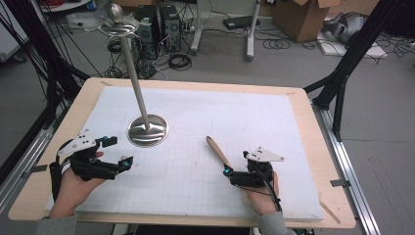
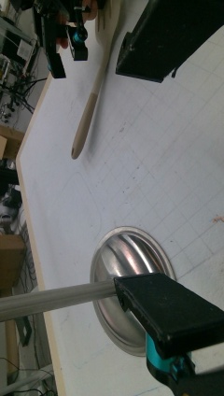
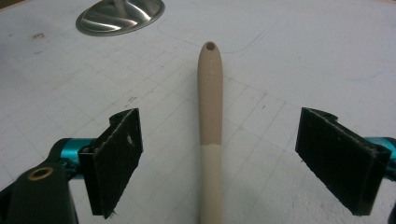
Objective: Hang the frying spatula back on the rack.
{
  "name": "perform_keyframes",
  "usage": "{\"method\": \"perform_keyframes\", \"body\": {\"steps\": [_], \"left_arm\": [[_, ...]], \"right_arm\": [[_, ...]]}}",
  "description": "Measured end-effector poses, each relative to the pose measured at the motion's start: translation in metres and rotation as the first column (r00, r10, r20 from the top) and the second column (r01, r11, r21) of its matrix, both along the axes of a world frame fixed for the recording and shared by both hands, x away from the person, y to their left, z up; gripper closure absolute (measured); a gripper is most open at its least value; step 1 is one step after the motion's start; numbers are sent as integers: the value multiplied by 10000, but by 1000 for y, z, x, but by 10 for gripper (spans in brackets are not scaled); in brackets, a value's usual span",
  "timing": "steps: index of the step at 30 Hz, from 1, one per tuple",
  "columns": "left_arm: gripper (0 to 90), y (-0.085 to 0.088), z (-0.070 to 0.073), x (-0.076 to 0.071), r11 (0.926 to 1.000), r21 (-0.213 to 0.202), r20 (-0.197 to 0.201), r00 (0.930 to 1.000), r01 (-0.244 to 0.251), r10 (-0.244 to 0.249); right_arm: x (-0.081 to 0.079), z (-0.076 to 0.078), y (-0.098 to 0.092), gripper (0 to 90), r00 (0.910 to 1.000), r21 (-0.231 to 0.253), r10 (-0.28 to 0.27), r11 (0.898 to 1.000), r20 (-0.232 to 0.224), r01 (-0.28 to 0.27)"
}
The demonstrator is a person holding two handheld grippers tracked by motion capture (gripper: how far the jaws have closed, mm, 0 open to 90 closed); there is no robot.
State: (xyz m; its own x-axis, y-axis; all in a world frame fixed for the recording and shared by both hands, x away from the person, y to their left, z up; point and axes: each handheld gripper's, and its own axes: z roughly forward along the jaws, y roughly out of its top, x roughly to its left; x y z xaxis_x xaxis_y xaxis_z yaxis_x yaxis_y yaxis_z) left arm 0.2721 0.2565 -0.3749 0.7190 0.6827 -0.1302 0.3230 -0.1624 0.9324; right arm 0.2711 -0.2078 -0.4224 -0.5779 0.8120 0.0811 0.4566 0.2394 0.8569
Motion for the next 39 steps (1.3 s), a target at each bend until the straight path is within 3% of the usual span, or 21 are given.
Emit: {"method": "perform_keyframes", "body": {"steps": [6, 11, 27, 39], "left_arm": [[21, 1, -1, -1, 10000, 29, -44, 10000, -75, 76], [21, 4, 2, -5, 9997, -41, 141, 9997, -223, 224], [21, 1, 1, -5, 9998, 109, 61, 9998, -183, 182], [21, 1, 0, -5, 9997, 169, 19, 9998, -195, 195]], "right_arm": [[1, -4, 0, 142, 10000, -235, -90, 9997, -23, 90], [1, -9, 3, 142, 9999, -446, -117, 9989, -88, 113], [2, -19, 4, 145, 9992, -561, -52, 9984, -405, 30], [0, -21, 7, 197, 9994, -890, 230, 9957, -246, -251]]}}
